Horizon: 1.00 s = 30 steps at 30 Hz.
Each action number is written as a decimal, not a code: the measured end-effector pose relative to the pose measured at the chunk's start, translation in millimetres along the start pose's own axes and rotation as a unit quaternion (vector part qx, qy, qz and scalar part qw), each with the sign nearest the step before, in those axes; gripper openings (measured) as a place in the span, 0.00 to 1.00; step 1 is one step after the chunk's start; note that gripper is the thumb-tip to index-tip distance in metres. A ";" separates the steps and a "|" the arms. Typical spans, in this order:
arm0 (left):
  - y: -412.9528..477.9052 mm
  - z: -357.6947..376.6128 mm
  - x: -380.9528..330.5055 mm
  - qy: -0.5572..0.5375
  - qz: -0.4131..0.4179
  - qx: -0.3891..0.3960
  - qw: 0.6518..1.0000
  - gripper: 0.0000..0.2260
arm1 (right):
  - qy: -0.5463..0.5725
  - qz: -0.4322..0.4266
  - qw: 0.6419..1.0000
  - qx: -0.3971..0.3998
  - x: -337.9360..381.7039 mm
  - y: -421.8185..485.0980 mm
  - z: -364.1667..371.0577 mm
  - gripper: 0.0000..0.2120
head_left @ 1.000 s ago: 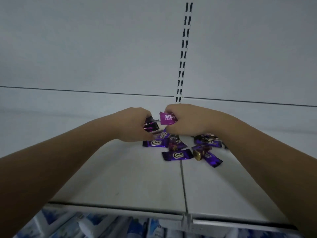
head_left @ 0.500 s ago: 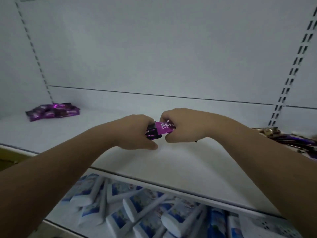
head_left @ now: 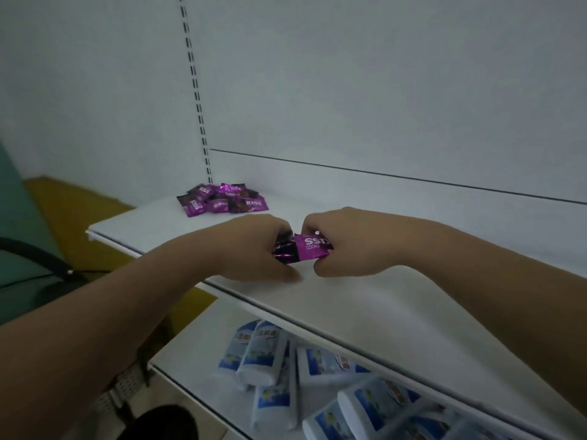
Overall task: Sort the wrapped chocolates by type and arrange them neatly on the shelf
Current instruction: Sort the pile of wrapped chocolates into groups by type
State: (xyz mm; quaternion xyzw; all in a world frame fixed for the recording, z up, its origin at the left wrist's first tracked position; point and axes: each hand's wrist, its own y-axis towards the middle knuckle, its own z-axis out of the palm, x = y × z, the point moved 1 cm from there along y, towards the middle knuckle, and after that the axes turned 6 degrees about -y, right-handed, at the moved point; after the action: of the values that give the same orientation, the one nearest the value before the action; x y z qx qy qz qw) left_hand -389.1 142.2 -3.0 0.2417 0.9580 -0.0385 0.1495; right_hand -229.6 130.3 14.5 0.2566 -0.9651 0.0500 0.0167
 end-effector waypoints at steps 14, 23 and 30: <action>69.9 -51.9 143.1 0.046 -0.009 -0.069 0.997 0.14 | 0.031 -0.049 0.997 -0.056 4.4 174.5 -9.1 0.10; 105.0 -53.7 195.3 0.053 -0.024 0.009 0.998 0.37 | 0.128 -0.030 0.982 -0.133 7.2 245.5 21.7 0.15; 122.2 -39.2 223.2 -0.057 0.048 -0.026 0.997 0.28 | 0.091 0.021 0.983 -0.157 15.7 243.0 41.5 0.41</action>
State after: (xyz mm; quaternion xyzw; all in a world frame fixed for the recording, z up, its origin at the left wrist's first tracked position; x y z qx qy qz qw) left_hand -528.7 356.3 -33.9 0.2803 0.9360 -0.0199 0.2120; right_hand -364.3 328.0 -47.2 0.2247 -0.9606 -0.0784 0.1438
